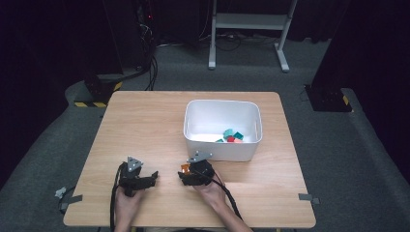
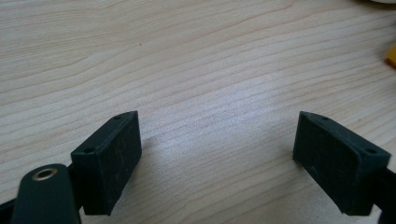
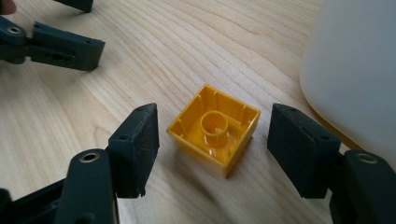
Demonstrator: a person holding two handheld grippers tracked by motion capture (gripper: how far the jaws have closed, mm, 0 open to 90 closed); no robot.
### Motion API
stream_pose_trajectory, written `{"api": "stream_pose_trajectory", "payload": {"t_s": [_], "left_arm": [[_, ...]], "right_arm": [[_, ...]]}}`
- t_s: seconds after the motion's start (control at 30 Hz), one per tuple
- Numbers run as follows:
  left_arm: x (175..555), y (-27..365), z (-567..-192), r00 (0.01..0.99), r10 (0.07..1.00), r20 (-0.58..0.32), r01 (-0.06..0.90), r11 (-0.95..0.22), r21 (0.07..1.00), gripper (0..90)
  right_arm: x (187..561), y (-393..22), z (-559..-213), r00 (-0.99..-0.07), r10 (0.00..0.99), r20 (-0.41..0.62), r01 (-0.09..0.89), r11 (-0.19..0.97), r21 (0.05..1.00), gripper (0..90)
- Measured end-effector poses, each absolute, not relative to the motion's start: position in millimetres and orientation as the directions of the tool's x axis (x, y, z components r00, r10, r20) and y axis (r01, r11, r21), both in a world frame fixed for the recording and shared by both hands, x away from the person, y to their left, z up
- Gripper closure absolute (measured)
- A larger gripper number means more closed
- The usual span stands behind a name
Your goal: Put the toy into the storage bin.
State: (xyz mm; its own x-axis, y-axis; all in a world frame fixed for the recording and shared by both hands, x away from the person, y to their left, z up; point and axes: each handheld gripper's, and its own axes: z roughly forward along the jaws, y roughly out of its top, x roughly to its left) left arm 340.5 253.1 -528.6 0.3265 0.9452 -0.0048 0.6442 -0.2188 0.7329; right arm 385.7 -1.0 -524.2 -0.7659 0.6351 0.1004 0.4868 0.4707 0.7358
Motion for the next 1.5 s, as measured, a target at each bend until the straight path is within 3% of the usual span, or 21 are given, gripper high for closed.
{"api": "stream_pose_trajectory", "payload": {"t_s": [0.3, 0.87, 1.5], "left_arm": [[340, 253, -529, 0.327, 0.945, -0.005, 0.644, -0.219, 0.733, 15.4], [340, 253, -529, 0.327, 0.945, -0.005, 0.644, -0.219, 0.733, 15.4], [340, 253, -529, 0.327, 0.945, -0.005, 0.644, -0.218, 0.733, 15.4]], "right_arm": [[388, 3, -525, -0.758, 0.650, 0.057, 0.471, 0.484, 0.737, 47.4], [378, -19, -513, -0.756, 0.653, 0.050, 0.462, 0.478, 0.748, 48.4], [356, -58, -462, -0.806, 0.588, 0.062, 0.405, 0.473, 0.783, 48.4]]}}
